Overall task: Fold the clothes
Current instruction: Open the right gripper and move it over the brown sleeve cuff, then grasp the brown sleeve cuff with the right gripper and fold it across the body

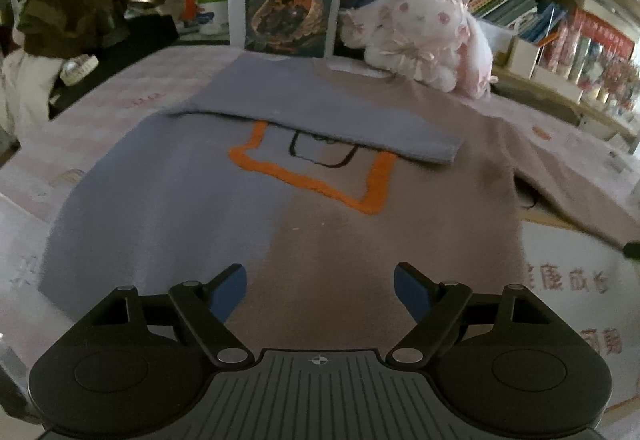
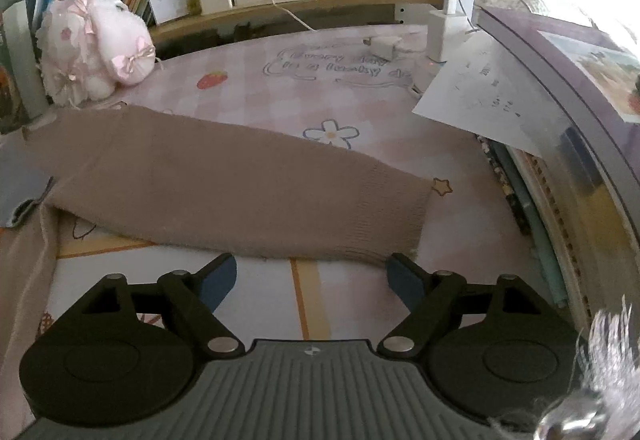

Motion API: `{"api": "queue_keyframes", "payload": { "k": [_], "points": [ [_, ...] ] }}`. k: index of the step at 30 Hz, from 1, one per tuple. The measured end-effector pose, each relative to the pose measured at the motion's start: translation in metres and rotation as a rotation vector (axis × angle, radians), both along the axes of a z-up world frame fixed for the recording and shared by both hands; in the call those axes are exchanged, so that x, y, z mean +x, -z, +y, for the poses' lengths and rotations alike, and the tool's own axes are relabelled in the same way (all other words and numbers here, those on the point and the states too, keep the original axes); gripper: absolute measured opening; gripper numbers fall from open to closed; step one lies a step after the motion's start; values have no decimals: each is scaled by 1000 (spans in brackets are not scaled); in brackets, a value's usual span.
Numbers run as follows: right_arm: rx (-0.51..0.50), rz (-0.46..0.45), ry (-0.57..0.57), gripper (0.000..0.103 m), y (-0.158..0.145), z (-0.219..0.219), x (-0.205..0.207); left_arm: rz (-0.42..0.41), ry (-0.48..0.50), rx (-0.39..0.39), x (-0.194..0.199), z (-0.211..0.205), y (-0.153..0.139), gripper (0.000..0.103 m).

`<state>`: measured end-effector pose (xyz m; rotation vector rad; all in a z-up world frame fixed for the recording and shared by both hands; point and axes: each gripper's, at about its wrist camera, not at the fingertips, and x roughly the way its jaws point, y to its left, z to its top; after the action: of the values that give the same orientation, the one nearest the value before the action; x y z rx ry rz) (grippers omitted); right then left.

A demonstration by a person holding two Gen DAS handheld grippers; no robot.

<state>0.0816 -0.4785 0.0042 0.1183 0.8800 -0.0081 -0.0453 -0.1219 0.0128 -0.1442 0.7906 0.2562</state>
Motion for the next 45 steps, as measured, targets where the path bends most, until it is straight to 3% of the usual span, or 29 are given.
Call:
{"api": "queue_keyframes", "payload": {
  "k": [12,17,24,27,33,35,38,41,43,45],
  "points": [
    [17,20,73,84,1,-8,1,19,-37,35,-1,-1,-2,84],
    [58,-29,76,83,2,-11,5,22,-21,42,-2,-5,-3,84],
    [298,-112,98,72,-5,-20,15,24,-27,59,-7,-5,-6,84],
    [343,-127,121,69,-5,-22,20,28,-35,59,-7,-4,-7,84],
    [154,-113,257,69,-7,-35,22,26,-26,67,-8,-6,-8,84],
    [134,-101,281,69,-3,-41,25,25,-21,69,-8,-7,-8,84],
    [154,-102,294,65,3,-48,26,24,-14,72,-8,-9,-9,84],
    [260,-124,267,56,5,-51,25,22,-7,75,-8,-10,-9,84],
    [326,-132,257,38,8,-52,24,21,-4,79,-8,-11,-10,84],
    [338,-132,270,28,9,-54,23,19,-4,80,-8,-11,-11,84]
  ]
}}
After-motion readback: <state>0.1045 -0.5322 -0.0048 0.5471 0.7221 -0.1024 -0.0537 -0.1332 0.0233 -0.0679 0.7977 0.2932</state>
